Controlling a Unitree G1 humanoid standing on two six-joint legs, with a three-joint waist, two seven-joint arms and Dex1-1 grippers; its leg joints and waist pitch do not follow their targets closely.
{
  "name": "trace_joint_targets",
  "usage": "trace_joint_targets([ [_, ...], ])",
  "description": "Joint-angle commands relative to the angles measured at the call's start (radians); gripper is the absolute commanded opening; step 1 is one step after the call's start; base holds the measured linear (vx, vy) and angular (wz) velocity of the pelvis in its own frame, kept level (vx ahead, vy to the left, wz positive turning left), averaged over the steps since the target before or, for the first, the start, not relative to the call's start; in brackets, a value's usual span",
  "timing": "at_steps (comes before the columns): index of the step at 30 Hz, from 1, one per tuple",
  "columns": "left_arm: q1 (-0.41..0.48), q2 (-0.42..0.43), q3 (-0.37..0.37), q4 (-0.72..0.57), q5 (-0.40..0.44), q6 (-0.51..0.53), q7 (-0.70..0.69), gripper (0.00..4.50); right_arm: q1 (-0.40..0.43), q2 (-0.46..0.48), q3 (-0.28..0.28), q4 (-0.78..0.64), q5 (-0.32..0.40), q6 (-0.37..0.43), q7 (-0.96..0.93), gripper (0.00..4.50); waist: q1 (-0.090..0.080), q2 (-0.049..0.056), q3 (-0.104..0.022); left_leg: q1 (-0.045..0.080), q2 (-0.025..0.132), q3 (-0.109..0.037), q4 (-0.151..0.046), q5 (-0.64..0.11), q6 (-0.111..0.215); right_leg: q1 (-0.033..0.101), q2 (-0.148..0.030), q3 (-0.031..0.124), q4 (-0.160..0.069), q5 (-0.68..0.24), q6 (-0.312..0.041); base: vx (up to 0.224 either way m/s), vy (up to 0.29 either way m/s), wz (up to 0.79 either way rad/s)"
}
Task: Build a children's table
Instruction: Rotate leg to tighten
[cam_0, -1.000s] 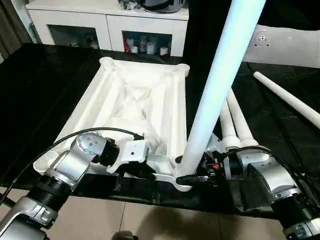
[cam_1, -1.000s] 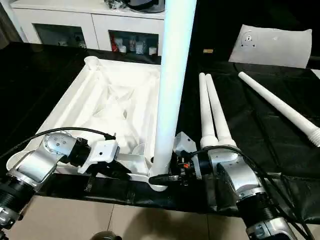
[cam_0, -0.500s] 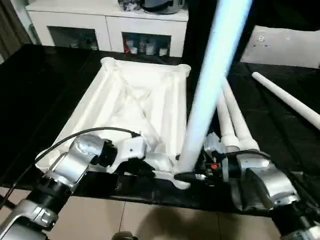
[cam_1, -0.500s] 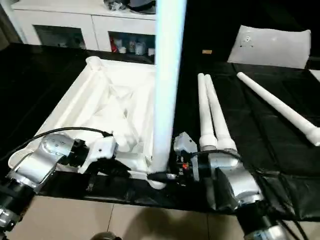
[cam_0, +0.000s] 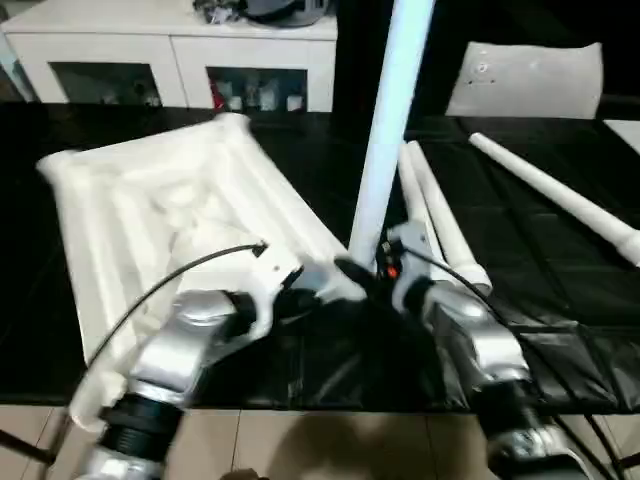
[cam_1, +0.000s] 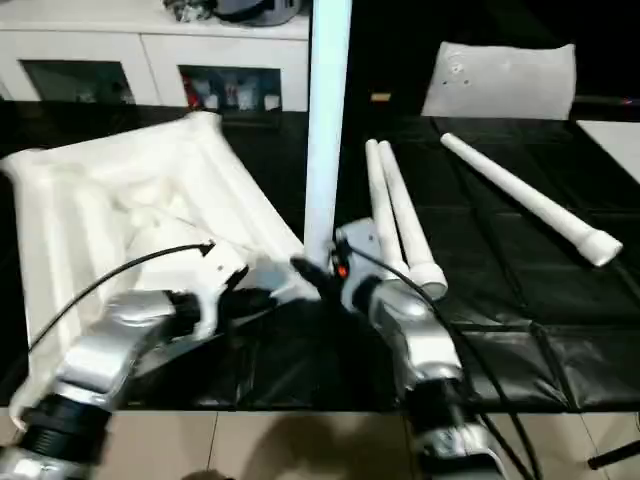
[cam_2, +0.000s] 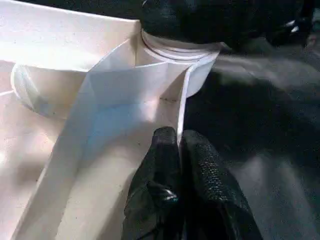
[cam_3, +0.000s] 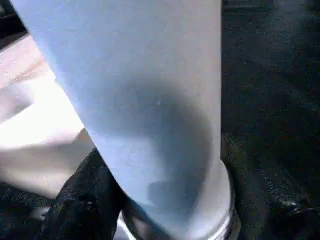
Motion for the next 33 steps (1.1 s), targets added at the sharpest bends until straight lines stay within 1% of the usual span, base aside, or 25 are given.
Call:
trace_joint_targets([
  [1,-0.043,-0.043,0.040,-0.038,-0.008,-0.022,0.114,0.00,0.032,0.072,0.096,0.031,0.009,0.048,0.049,2.61,0.006,-0.002,-0.061,-0.005,0.059,-0.024,-0.061,-0.048,0.057,0.051,-0.096,0.062,-0.069,-0.112,-0.183,0.000,0.000,0.00],
  [2,-0.048,-0.040,0.025,-0.036,-0.007,-0.028,0.103,0.00,0.030,0.075,0.096,0.037,0.002,0.038,0.041,2.61,0.008,-0.002,-0.062,-0.006,0.058,-0.024,-0.059,-0.027,0.073,0.052,-0.095,0.061,-0.063,-0.052,-0.191,0.000,0.000,0.00],
  [3,-0.053,-0.033,0.012,-0.030,-0.005,-0.043,0.089,0.00,0.030,0.076,0.093,0.041,0.001,0.031,0.039,2.61,0.008,-0.001,-0.063,-0.007,0.058,-0.024,-0.058,-0.023,0.075,0.053,-0.095,0.061,-0.060,-0.035,-0.195,0.000,0.000,0.00],
  [4,-0.057,-0.027,0.001,-0.026,-0.003,-0.054,0.080,0.00,0.029,0.079,0.090,0.045,0.001,0.026,0.036,2.96,0.007,-0.002,-0.062,-0.007,0.058,-0.024,-0.058,-0.026,0.081,0.054,-0.095,0.060,-0.060,-0.017,-0.198,0.000,0.000,0.00],
  [5,-0.059,-0.019,-0.013,-0.026,-0.001,-0.065,0.066,0.00,0.029,0.081,0.083,0.047,0.001,0.019,0.026,3.17,0.008,-0.001,-0.062,-0.006,0.058,-0.024,-0.058,-0.033,0.082,0.053,-0.096,0.060,-0.061,-0.020,-0.199,0.000,0.000,0.00],
  [7,-0.062,-0.009,-0.026,-0.027,0.002,-0.074,0.051,0.00,0.029,0.084,0.073,0.050,0.005,0.011,0.019,3.31,0.005,0.006,-0.059,-0.005,0.060,-0.025,-0.061,-0.066,0.075,0.052,-0.097,0.060,-0.065,-0.053,-0.197,0.000,0.000,0.00],
  [8,-0.062,-0.004,-0.034,-0.034,0.007,-0.074,0.042,0.00,0.027,0.086,0.061,0.052,0.003,0.002,0.004,3.40,0.002,0.009,-0.055,-0.004,0.060,-0.026,-0.065,-0.108,0.059,0.053,-0.099,0.060,-0.073,-0.110,-0.187,0.000,0.000,0.00],
  [10,-0.062,-0.003,-0.037,-0.039,0.010,-0.070,0.043,0.00,0.025,0.088,0.055,0.056,-0.002,-0.006,-0.013,3.66,-0.001,0.006,-0.053,-0.004,0.060,-0.026,-0.067,-0.130,0.050,0.053,-0.099,0.060,-0.079,-0.156,-0.173,0.000,0.000,0.00],
  [11,-0.063,0.004,-0.042,-0.039,0.011,-0.079,0.034,0.00,0.025,0.084,0.055,0.055,-0.011,-0.021,-0.024,3.74,-0.001,0.009,-0.053,0.000,0.061,-0.026,-0.067,-0.143,0.037,0.050,-0.100,0.061,-0.082,-0.193,-0.165,0.000,0.000,0.00],
  [12,-0.063,0.016,-0.048,-0.035,0.012,-0.100,0.020,0.00,0.024,0.076,0.059,0.058,-0.033,-0.051,-0.049,3.80,-0.001,0.012,-0.053,0.000,0.061,-0.027,-0.068,-0.145,0.034,0.049,-0.099,0.062,-0.082,-0.195,-0.163,0.000,0.000,0.00],
  [13,-0.063,0.016,-0.048,-0.035,0.012,-0.100,0.020,0.00,0.024,0.076,0.059,0.058,-0.033,-0.051,-0.049,3.87,-0.002,0.011,-0.053,0.000,0.061,-0.027,-0.069,-0.149,0.031,0.048,-0.098,0.062,-0.083,-0.197,-0.162,0.000,0.000,0.00],
  [14,-0.067,0.028,-0.046,-0.021,0.014,-0.121,0.017,0.00,0.031,0.067,0.049,0.037,-0.017,-0.045,-0.032,4.04,-0.002,0.013,-0.054,0.000,0.060,-0.027,-0.069,-0.146,0.027,0.050,-0.098,0.062,-0.080,-0.187,-0.163,0.000,0.000,0.00],
  [15,-0.070,0.038,-0.044,-0.005,0.015,-0.141,0.016,0.00,0.040,0.059,0.041,0.014,-0.013,-0.052,-0.030,4.04,-0.001,0.015,-0.054,0.001,0.060,-0.027,-0.068,-0.146,0.029,0.048,-0.096,0.063,-0.081,-0.171,-0.162,0.000,0.000,0.00],
  [19,-0.079,0.050,-0.035,0.027,0.024,-0.161,0.029,0.00,0.063,0.035,0.031,-0.028,-0.026,-0.079,-0.038,4.32,0.002,0.013,-0.059,-0.001,0.059,-0.026,-0.063,-0.104,0.038,0.052,-0.094,0.063,-0.069,-0.074,-0.174,0.000,0.000,0.00],
  [20,-0.086,0.053,-0.027,0.045,0.029,-0.159,0.046,0.00,0.078,0.023,0.012,-0.053,-0.016,-0.079,-0.038,4.47,0.002,0.012,-0.061,-0.003,0.060,-0.027,-0.063,-0.089,0.043,0.054,-0.096,0.062,-0.065,-0.048,-0.182,0.000,0.000,0.00],
  [22,-0.090,0.052,-0.022,0.054,0.027,-0.155,0.057,0.00,0.087,0.013,0.003,-0.065,-0.015,-0.082,-0.040,4.47,0.004,0.010,-0.064,-0.006,0.059,-0.026,-0.059,-0.062,0.055,0.056,-0.096,0.063,-0.059,-0.006,-0.187,0.000,0.000,0.00],
  [23,-0.094,0.049,-0.015,0.061,0.017,-0.156,0.059,0.00,0.098,0.003,-0.012,-0.086,-0.004,-0.083,-0.039,4.47,0.003,0.005,-0.064,-0.010,0.057,-0.025,-0.056,-0.041,0.067,0.056,-0.095,0.062,-0.057,0.022,-0.194,0.000,0.000,0.00],
  [24,-0.095,0.042,-0.003,0.066,0.004,-0.157,0.068,0.44,0.117,-0.015,-0.027,-0.131,0.007,-0.086,-0.030,4.50,0.006,0.007,-0.063,-0.009,0.057,-0.024,-0.055,-0.045,0.071,0.054,-0.096,0.062,-0.059,0.016,-0.195,0.000,0.000,0.00],
  [25,-0.096,0.038,0.004,0.069,-0.003,-0.157,0.072,0.55,0.127,-0.025,-0.034,-0.155,0.013,-0.088,-0.026,4.50,0.006,0.007,-0.062,-0.010,0.056,-0.024,-0.055,-0.047,0.073,0.056,-0.095,0.062,-0.058,0.012,-0.193,0.000,0.000,0.00],
  [27,-0.098,0.034,0.012,0.077,-0.015,-0.164,0.076,0.55,0.145,-0.041,-0.038,-0.202,0.021,-0.086,-0.015,4.50,0.012,0.008,-0.066,-0.009,0.060,-0.025,-0.053,-0.045,0.079,0.056,-0.096,0.061,-0.057,0.016,-0.193,0.000,0.000,0.00],
  [28,-0.099,0.035,0.012,0.078,-0.018,-0.169,0.073,0.61,0.152,-0.046,-0.039,-0.221,0.022,-0.082,-0.017,4.50,0.010,0.012,-0.063,-0.011,0.061,-0.026,-0.055,-0.050,0.078,0.054,-0.095,0.060,-0.058,0.012,-0.196,0.000,0.000,0.00],
  [29,-0.099,0.034,0.012,0.081,-0.022,-0.194,0.070,0.61,0.170,-0.059,-0.039,-0.269,0.040,-0.043,-0.004,4.50,0.008,0.007,-0.060,-0.011,0.058,-0.024,-0.056,-0.068,0.079,0.054,-0.091,0.059,-0.064,-0.016,-0.187,0.000,0.000,0.00],
  [30,-0.099,0.031,0.013,0.079,-0.027,-0.211,0.068,0.90,0.182,-0.069,-0.036,-0.301,0.048,-0.013,0.007,4.50,0.009,0.007,-0.058,-0.012,0.058,-0.025,-0.057,-0.084,0.081,0.054,-0.094,0.060,-0.068,-0.052,-0.179,0.000,0.000,0.00],
  [31,-0.101,0.025,0.022,0.067,-0.038,-0.226,0.068,0.96,0.195,-0.083,-0.025,-0.327,0.044,0.012,0.016,4.50,0.010,0.004,-0.056,-0.012,0.058,-0.025,-0.058,-0.097,0.078,0.054,-0.094,0.059,-0.072,-0.094,-0.168,0.000,0.000,0.00],
  [33,-0.103,0.017,0.040,0.056,-0.055,-0.224,0.074,0.97,0.207,-0.095,-0.009,-0.343,0.036,0.022,0.028,4.50,0.010,0.003,-0.057,-0.012,0.059,-0.025,-0.058,-0.098,0.072,0.054,-0.096,0.059,-0.073,-0.115,-0.163,0.000,0.000,0.00],
])
